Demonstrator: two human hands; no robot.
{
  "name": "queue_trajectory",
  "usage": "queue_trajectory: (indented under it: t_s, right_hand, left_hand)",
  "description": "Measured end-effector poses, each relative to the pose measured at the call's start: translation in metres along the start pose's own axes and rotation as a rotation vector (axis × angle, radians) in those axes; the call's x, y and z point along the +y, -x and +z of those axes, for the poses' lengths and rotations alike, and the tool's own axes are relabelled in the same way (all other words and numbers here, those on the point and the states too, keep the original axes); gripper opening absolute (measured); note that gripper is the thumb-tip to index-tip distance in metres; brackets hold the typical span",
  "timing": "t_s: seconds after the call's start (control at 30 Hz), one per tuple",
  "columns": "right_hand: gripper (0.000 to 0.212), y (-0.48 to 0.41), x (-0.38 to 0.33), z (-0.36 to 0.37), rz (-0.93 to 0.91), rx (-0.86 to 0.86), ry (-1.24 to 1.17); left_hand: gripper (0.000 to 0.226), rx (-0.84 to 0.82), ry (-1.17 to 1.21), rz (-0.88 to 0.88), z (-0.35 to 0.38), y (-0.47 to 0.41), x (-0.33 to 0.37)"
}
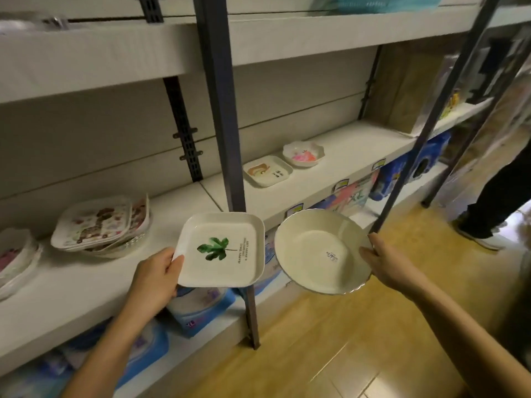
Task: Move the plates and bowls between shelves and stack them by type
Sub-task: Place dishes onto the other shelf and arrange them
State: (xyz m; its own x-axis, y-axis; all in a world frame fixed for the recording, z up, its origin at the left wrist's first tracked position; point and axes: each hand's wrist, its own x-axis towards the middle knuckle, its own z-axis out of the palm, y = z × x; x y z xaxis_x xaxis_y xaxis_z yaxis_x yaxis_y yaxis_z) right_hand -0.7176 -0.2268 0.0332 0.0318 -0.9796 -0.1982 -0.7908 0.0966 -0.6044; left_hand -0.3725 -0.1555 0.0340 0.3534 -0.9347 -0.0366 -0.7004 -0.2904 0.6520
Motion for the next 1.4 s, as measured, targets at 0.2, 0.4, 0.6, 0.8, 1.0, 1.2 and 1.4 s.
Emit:
queue_trajectory:
  t_s: [0.2,0.4,0.6,0.8,1.0,1.2,1.4]
  right_hand:
    - [0.013,-0.043,0.034,-0.036,-0.013,-0.017,-0.003]
    - [0.015,-0.109,0.063,-0.063,-0.039,-0.049,0.000]
    - [0.028,-0.182,0.074,-0.093,-0.104,-0.094,-0.008]
    - [0.029,-0.245,0.075,-0.115,-0.164,-0.127,0.000]
    - [0.022,-0.315,0.063,-0.127,-0.230,-0.227,0.099]
    - [0.022,-0.395,0.059,-0.134,-0.331,-0.291,0.151]
    - [0.013,-0.447,0.054,-0.137,-0.392,-0.319,0.164]
  left_hand:
    - [0.019,0.020,-0.019,-0.011,0.035,-0.009,0.049]
    - [0.021,0.027,0.018,-0.035,0.075,-0.023,0.086]
    - [0.015,0.111,0.083,-0.096,0.114,-0.060,0.126]
    - [0.017,0.176,0.097,-0.207,0.143,-0.105,0.154]
    - [0.019,0.259,0.042,-0.322,0.167,-0.153,0.165]
    - [0.022,0.382,0.031,-0.398,0.195,-0.203,0.175]
    - [0.021,0.497,0.037,-0.486,0.211,-0.263,0.175]
